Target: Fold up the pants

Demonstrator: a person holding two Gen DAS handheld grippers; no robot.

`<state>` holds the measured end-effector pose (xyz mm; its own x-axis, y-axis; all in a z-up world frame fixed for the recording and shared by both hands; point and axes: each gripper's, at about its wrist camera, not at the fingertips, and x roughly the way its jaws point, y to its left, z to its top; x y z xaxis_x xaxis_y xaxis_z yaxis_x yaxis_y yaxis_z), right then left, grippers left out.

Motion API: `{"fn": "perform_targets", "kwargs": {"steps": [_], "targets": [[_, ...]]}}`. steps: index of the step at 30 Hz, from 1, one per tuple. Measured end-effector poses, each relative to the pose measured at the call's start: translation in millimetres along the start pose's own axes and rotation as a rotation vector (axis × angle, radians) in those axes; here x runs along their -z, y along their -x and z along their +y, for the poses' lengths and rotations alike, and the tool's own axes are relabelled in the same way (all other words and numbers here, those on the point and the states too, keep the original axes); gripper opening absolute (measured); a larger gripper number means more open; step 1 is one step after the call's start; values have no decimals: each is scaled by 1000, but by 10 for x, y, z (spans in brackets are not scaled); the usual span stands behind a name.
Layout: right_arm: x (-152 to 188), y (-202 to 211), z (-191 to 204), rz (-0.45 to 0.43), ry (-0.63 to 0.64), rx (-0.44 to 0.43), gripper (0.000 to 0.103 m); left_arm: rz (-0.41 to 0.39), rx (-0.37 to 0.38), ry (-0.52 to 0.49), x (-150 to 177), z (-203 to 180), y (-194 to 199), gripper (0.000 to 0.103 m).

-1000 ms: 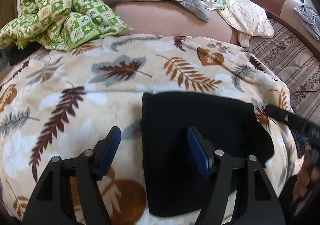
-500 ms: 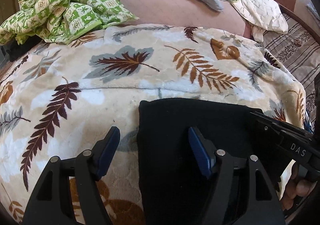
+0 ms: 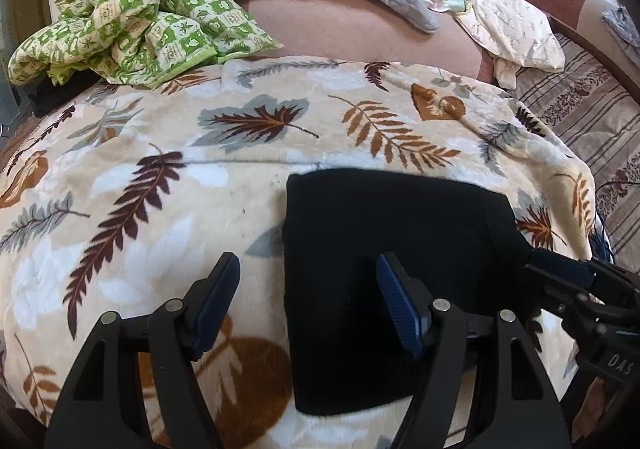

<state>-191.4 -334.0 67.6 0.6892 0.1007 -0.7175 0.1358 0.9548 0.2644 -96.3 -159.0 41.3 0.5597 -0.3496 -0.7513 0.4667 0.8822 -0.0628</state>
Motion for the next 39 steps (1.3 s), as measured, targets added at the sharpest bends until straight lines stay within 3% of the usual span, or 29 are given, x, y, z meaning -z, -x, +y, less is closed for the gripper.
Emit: {"fn": "perform_targets", "kwargs": {"steps": [5, 8, 13, 15, 18, 22, 27, 32, 34, 39], "targets": [[259, -79, -56, 43, -12, 37, 44, 23, 5, 5, 184, -44, -103, 72], [333, -122, -71, 17, -20, 42, 44, 9, 1, 6, 200, -56, -90, 73], [293, -15, -38, 8, -25, 38, 44, 26, 36, 24, 175, 12, 17, 72], [249, 64, -55, 3, -39, 28, 45, 12, 28, 12, 171, 18, 78, 72], [185, 145, -28, -24, -17, 51, 55, -8, 14, -1, 148, 17, 157, 72], [170, 166, -24, -54, -5, 46, 56, -3, 1, -11, 151, -23, 216, 72], [283, 57, -79, -19, -6, 35, 56, 2, 12, -23, 105, -73, 272, 73], [325, 23, -160, -23, -33, 25, 67, -23, 3, -9, 90, -85, 256, 79], [342, -14, -166, -3, -27, 42, 67, -36, -13, -3, 97, -84, 215, 79], [336, 112, -181, -69, -41, 28, 67, -21, -25, -3, 128, -47, 92, 80]]}}
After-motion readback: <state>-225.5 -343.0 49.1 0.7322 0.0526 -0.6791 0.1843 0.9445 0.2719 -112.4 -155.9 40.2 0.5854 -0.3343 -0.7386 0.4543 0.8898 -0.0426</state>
